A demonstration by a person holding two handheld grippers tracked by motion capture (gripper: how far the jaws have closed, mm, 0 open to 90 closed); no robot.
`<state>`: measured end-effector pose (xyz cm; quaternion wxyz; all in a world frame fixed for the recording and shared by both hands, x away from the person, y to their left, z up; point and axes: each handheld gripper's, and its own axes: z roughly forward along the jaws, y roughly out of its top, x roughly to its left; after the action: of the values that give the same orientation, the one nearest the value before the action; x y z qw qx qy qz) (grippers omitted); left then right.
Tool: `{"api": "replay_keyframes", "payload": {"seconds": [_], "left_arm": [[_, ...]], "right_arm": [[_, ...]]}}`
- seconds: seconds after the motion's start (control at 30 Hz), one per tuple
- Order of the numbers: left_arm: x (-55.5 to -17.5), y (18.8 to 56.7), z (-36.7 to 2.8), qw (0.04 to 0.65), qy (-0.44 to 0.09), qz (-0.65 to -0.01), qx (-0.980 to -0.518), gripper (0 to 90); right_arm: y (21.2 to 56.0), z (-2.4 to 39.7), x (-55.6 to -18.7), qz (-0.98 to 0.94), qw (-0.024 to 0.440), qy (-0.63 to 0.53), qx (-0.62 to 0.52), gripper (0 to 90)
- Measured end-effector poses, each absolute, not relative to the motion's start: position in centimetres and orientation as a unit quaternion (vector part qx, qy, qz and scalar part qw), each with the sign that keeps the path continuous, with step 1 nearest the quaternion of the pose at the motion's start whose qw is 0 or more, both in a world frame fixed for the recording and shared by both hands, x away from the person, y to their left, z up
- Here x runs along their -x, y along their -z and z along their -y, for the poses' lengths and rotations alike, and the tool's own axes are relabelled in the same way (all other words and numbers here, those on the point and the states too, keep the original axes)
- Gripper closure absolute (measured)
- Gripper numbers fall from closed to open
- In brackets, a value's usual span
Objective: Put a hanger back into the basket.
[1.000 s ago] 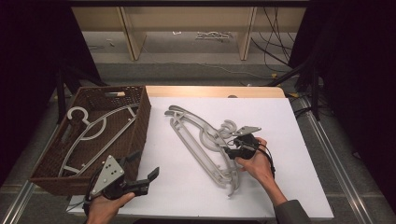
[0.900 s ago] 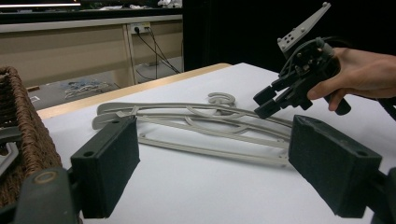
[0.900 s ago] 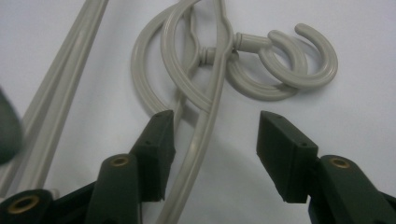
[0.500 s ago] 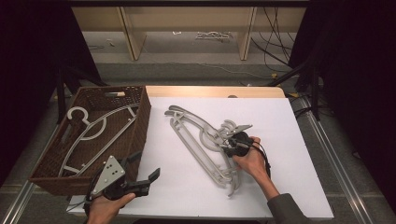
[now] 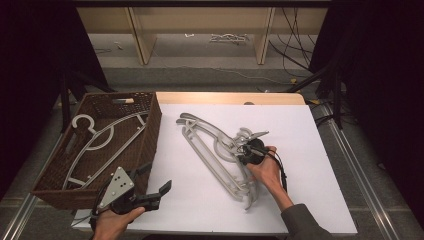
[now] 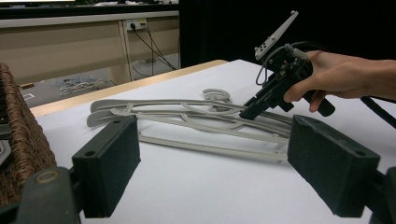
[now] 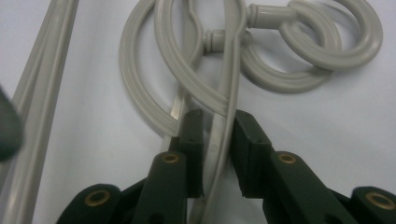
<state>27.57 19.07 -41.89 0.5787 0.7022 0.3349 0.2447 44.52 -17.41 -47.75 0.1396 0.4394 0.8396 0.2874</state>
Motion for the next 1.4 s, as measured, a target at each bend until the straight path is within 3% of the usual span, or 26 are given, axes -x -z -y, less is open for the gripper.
{"api": "replay_keyframes", "payload": {"seconds": [0.67,1.4], "left_arm": [[-27.6,41.9,-19.1,0.580,-0.240,-0.339,-0.701,16.7],[-28.0,41.8,-18.3,0.566,-0.233,-0.322,-0.722,17.5]], "right_arm": [[45.0,17.3,-43.8,-0.811,0.170,-0.339,-0.445,81.8],[41.3,18.1,-39.4,-0.869,0.186,-0.344,-0.304,82.0]]}}
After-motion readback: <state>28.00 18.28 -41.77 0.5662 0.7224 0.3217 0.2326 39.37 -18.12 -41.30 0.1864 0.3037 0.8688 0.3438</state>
